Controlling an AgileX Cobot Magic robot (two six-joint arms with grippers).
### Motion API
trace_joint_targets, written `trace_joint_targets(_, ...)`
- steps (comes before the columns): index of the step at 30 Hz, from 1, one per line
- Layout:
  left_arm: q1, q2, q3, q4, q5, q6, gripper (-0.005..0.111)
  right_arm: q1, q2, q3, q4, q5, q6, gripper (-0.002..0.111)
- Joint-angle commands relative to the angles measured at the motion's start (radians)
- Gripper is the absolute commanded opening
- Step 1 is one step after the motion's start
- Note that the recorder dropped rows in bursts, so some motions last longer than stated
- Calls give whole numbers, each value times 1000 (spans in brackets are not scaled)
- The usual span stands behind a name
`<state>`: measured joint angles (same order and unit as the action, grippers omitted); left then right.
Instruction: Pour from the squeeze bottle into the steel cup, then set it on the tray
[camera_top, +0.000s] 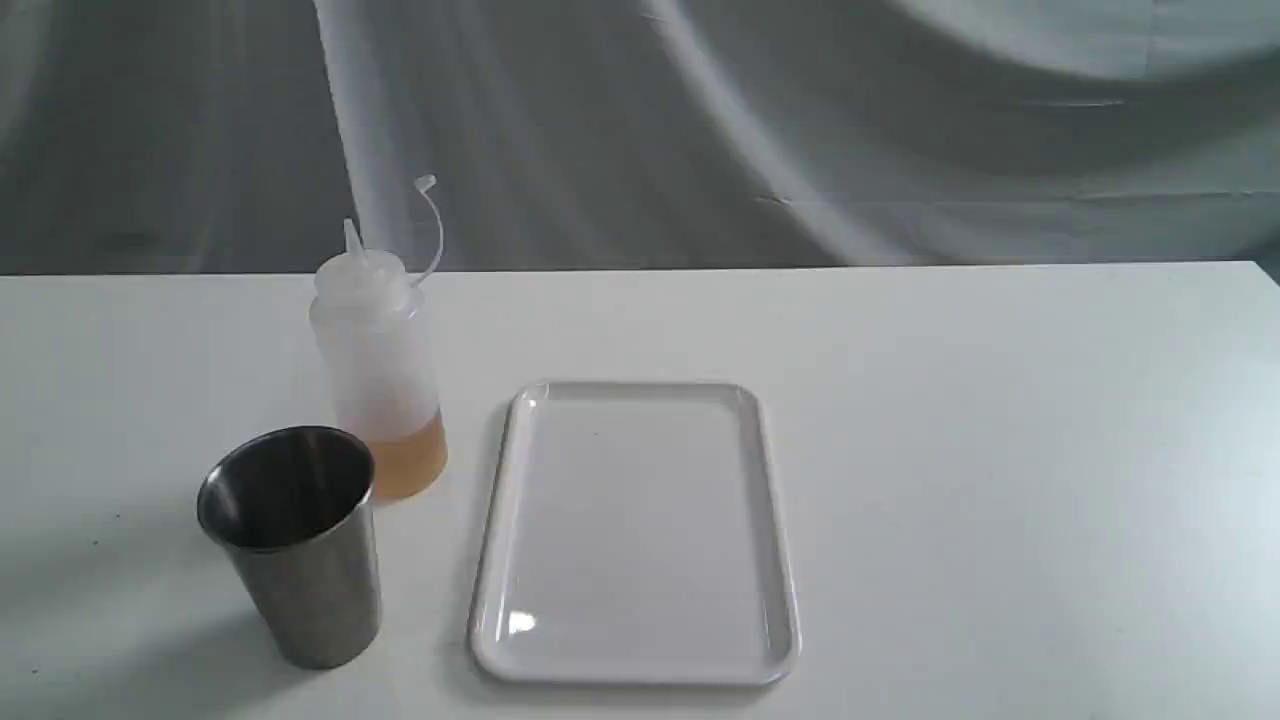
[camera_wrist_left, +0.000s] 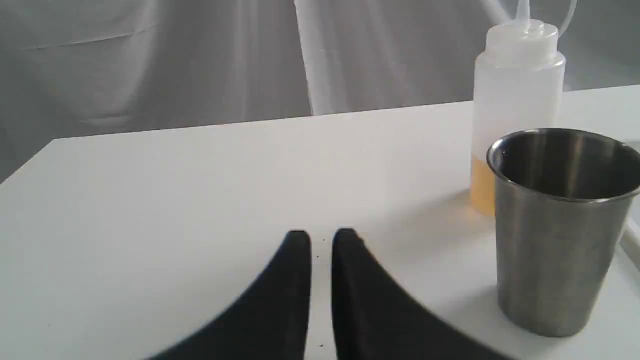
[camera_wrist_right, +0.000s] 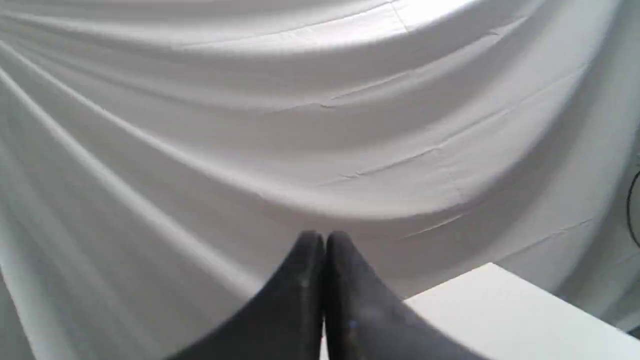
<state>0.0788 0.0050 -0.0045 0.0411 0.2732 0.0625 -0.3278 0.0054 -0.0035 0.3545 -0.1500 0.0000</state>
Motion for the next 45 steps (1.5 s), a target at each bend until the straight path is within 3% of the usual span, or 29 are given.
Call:
trace_joint_targets(1,-2,-5,4,2,-7,-2,8,3,-5,3,66,-42,9,0)
trace_joint_targets(5,-2,-5,4,2,-7,-2,8,29,-5,-53,15,14,9,0)
trace_joint_targets(10,-2,-5,4,2,-7,-2,8,77,-5,-220,-9,210,-52,0)
trace_joint_targets(28,-2,-5,4,2,-7,-2,8,197,184,-592,57,347,-161,0)
trace_joint_targets(35,-2,-5,4,2,-7,-2,8,247,353,-770,73,475,-314,0)
trace_joint_targets(45,-2,-5,4,2,-7,-2,8,308,631,-924,373,528,-736,0)
